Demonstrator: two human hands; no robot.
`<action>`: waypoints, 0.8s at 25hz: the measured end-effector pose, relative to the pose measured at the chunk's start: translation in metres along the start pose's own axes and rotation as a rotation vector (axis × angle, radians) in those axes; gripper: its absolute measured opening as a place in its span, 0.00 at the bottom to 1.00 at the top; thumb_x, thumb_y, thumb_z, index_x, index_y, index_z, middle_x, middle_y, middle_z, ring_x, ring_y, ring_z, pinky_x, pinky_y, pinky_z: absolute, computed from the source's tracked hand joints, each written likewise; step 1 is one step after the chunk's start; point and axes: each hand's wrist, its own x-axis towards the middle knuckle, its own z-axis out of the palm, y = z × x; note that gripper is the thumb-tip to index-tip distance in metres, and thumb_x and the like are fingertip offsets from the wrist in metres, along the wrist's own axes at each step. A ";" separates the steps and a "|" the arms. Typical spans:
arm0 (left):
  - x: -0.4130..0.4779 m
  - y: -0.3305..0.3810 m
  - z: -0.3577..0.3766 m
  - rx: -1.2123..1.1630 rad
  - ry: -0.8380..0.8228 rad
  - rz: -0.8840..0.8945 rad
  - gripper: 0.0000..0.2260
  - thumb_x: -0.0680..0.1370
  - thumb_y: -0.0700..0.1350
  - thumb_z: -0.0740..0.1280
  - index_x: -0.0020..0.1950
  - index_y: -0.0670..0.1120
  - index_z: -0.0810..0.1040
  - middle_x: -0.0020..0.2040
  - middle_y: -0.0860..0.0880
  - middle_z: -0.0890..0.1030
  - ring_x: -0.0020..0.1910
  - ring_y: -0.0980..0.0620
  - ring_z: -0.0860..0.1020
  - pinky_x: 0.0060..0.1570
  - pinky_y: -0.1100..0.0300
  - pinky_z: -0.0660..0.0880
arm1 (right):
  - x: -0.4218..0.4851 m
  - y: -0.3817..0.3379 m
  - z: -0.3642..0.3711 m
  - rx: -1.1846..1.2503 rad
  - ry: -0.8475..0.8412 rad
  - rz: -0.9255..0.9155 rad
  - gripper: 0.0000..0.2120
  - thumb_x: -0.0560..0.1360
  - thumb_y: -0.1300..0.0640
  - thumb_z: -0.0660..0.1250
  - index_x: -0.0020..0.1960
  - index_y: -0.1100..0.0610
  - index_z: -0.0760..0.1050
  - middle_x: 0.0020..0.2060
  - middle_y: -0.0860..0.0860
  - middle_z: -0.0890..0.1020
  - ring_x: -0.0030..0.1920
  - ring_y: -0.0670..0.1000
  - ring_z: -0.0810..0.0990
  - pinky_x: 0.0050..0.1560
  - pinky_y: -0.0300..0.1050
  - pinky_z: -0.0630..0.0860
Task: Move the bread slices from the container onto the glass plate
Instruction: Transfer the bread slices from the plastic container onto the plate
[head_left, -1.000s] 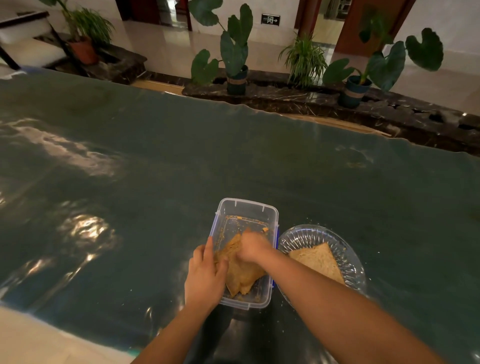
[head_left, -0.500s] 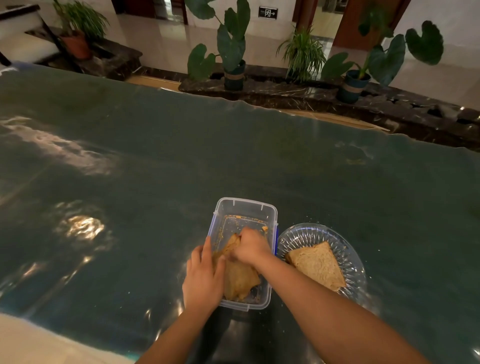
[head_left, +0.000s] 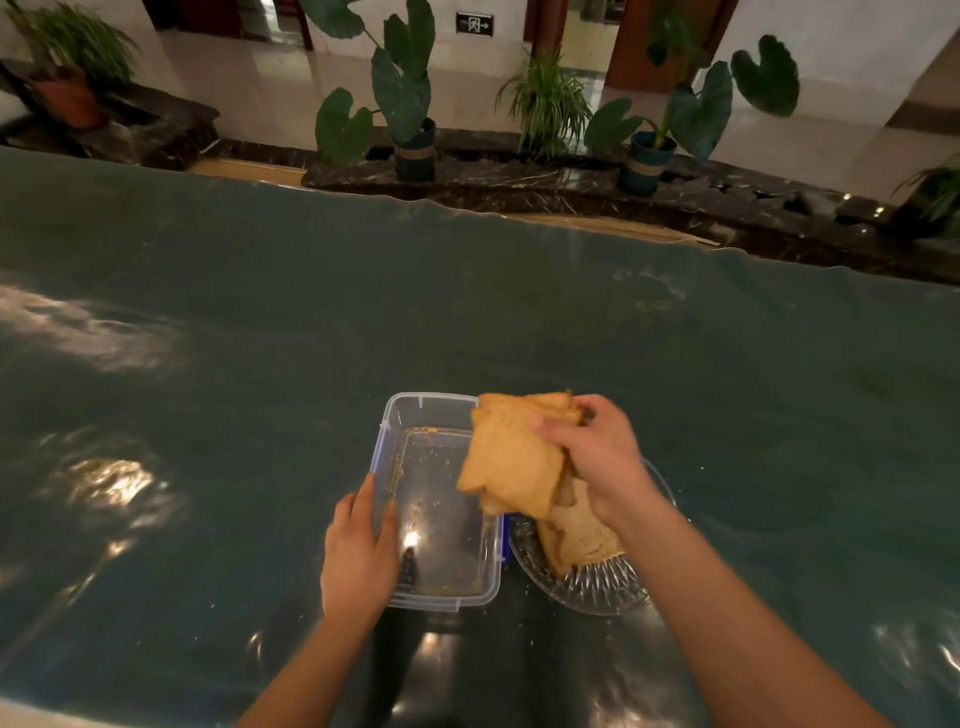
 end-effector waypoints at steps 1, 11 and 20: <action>0.000 0.000 -0.001 -0.002 0.002 0.018 0.23 0.81 0.46 0.57 0.77 0.55 0.64 0.65 0.48 0.73 0.60 0.48 0.73 0.59 0.48 0.72 | 0.003 0.000 -0.018 0.049 0.028 0.001 0.17 0.69 0.61 0.78 0.54 0.55 0.76 0.51 0.53 0.83 0.50 0.53 0.84 0.48 0.53 0.83; 0.010 0.004 -0.014 0.132 0.061 0.051 0.22 0.80 0.41 0.54 0.69 0.58 0.73 0.61 0.50 0.80 0.46 0.50 0.77 0.47 0.55 0.71 | 0.032 0.088 -0.085 -0.101 0.176 0.207 0.18 0.72 0.64 0.74 0.59 0.59 0.74 0.52 0.55 0.81 0.53 0.60 0.81 0.55 0.63 0.80; 0.059 0.002 -0.039 0.291 0.107 0.040 0.25 0.76 0.38 0.54 0.64 0.61 0.77 0.58 0.48 0.82 0.47 0.40 0.82 0.42 0.54 0.73 | 0.046 0.104 -0.086 -0.515 0.237 0.089 0.27 0.73 0.55 0.72 0.70 0.54 0.70 0.52 0.48 0.78 0.34 0.43 0.75 0.36 0.45 0.76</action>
